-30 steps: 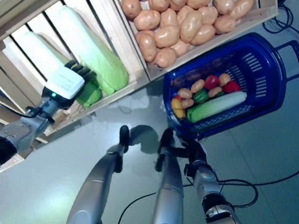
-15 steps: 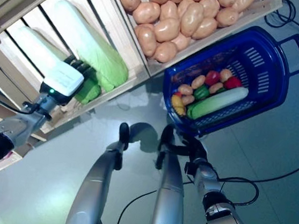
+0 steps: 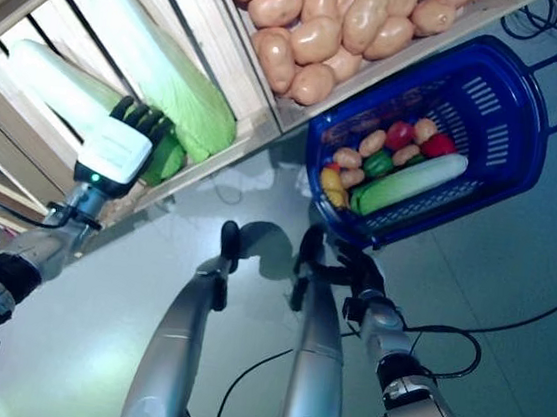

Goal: Put vegetables into the basket

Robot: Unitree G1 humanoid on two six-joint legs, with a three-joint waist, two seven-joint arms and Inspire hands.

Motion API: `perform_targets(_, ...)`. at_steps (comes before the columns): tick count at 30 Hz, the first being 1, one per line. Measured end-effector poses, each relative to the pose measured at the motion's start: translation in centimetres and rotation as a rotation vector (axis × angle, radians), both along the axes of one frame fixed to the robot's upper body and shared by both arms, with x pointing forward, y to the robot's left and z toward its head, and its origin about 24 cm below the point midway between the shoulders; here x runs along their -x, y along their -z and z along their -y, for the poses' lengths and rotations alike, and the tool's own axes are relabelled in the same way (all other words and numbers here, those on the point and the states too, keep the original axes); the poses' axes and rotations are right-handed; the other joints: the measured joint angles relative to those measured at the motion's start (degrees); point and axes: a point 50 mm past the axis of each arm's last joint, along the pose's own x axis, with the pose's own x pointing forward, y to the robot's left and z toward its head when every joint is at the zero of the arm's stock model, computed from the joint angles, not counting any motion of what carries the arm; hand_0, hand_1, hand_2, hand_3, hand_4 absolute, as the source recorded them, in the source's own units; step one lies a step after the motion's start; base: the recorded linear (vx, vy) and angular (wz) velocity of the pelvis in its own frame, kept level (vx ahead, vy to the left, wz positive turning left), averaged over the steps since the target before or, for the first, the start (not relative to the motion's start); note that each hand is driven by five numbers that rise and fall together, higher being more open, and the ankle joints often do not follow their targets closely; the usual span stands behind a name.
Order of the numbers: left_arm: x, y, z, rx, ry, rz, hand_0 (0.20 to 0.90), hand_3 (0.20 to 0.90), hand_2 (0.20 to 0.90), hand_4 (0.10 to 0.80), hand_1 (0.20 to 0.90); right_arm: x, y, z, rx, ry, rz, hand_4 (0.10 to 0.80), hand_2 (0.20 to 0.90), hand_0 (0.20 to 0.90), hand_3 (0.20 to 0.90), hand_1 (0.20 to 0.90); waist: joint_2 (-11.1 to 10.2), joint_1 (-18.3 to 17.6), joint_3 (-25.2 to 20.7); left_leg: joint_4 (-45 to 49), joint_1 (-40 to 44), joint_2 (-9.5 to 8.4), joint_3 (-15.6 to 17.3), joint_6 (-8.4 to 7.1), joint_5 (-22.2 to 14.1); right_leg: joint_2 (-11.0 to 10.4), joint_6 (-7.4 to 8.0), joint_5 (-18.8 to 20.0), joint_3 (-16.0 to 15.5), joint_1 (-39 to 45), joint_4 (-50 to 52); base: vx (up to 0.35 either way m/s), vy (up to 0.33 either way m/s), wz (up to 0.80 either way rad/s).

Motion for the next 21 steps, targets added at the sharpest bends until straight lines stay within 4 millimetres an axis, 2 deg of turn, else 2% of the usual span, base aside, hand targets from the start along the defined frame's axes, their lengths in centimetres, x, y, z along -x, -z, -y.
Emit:
perform_targets(7,0.1,0.5,-0.1,0.004,0.003,0.028,0.900,0.900,0.900,0.800,0.900,0.0,0.0,0.0,-0.001,0.000,0.000,0.800,0.900,0.900,0.900,0.900,-0.48,0.01,0.01,-0.10,-0.02,0.05,0.12,0.00,0.02,0.16,0.35,0.38,0.11,-0.01,-0.59,0.000,0.000,0.00)
perform_targets(8,0.2,0.5,-0.1,0.004,0.002,0.028,0.731,0.731,0.731,0.687,0.731,0.0,0.0,0.0,-0.001,-0.001,0.001,0.800,0.900,0.900,0.900,0.900,-0.55,0.01,0.02,-0.10,-0.01,0.05,0.17,0.00,0.02,0.16,0.36,0.39,0.15,-0.01,-0.60,0.000,0.000,0.00)
perform_targets(9,0.2,0.5,-0.1,0.004,0.002,0.028,0.387,0.387,0.387,0.458,0.387,0.0,0.0,0.0,-0.001,-0.001,0.002,0.800,0.900,0.900,0.900,0.900,-0.58,0.02,0.02,-0.10,-0.01,0.04,0.20,0.02,0.01,0.15,0.36,0.39,0.19,0.00,-0.60,0.000,0.000,0.00)
perform_targets(10,0.2,0.5,-0.1,0.004,0.002,0.029,0.300,0.300,0.300,0.400,0.300,0.0,0.0,0.0,-0.001,-0.001,0.002,0.800,0.900,0.900,0.900,0.900,-0.60,0.03,0.02,-0.09,-0.01,0.02,0.21,0.02,0.01,0.15,0.39,0.41,0.22,0.00,-0.61,0.000,0.000,0.00)
perform_targets(21,0.1,0.7,-1.3,-0.012,-0.075,0.000,0.300,0.300,0.300,0.400,0.300,-0.2,-0.2,-0.5,0.005,-0.027,0.008,0.800,0.900,0.900,0.900,0.900,-0.92,-1.27,-0.02,-0.99,1.36,-0.05,0.93,0.29,0.19,0.31,0.65,1.05,1.04,1.06,-1.71,-0.001,0.000,-0.03)
